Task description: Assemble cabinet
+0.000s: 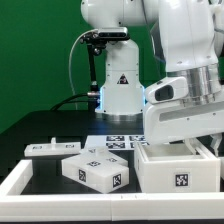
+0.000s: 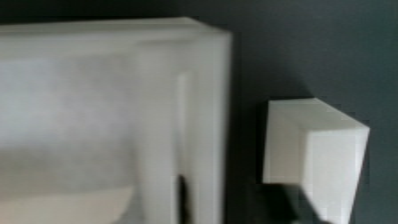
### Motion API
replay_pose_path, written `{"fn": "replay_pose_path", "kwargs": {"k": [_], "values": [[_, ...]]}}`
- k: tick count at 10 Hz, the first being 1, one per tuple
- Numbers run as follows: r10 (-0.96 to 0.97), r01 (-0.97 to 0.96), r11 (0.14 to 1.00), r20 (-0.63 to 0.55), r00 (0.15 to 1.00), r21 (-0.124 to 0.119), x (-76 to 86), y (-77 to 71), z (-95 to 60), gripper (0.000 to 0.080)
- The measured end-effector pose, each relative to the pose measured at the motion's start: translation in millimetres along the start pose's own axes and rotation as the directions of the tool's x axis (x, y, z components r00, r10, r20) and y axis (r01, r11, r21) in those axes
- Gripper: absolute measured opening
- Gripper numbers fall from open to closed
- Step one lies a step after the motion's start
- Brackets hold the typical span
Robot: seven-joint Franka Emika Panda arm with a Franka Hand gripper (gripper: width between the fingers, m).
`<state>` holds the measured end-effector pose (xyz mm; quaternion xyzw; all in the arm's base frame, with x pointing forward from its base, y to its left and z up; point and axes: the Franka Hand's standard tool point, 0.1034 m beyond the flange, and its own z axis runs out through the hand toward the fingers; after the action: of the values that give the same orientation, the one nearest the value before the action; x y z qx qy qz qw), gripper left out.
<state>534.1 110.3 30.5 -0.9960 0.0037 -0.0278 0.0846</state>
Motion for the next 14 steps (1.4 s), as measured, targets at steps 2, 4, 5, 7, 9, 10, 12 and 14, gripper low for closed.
{"fn": "replay_pose_path", "kwargs": {"k": [2, 4, 5, 7, 9, 10, 12, 14], "values": [[0.003, -0.003, 1.0, 0.01, 1.0, 0.003, 0.1, -2.9, -2.5, 0.0427], [0.007, -0.007, 1.0, 0.024, 1.0, 0.011, 4.3, -6.5, -15.6, 0.0716], [0.002, -0.003, 1.0, 0.018, 1.0, 0.012, 9.4, -6.0, -24.2, 0.0716], [-0.016, 0.015, 1.0, 0.008, 1.0, 0.009, 15.0, 5.1, -27.7, 0.0773], [-0.009, 0.009, 1.0, 0.003, 1.0, 0.004, 7.6, 5.1, -12.5, 0.0798], [0.006, -0.006, 1.0, 0.01, 1.0, 0.005, 4.3, -6.0, -8.1, 0.0798], [0.003, -0.003, 1.0, 0.01, 1.0, 0.01, 4.1, -28.9, -7.1, 0.0798], [0.021, -0.022, 1.0, 0.015, 1.0, 0.013, 0.3, -49.2, -3.1, 0.0798]]}}
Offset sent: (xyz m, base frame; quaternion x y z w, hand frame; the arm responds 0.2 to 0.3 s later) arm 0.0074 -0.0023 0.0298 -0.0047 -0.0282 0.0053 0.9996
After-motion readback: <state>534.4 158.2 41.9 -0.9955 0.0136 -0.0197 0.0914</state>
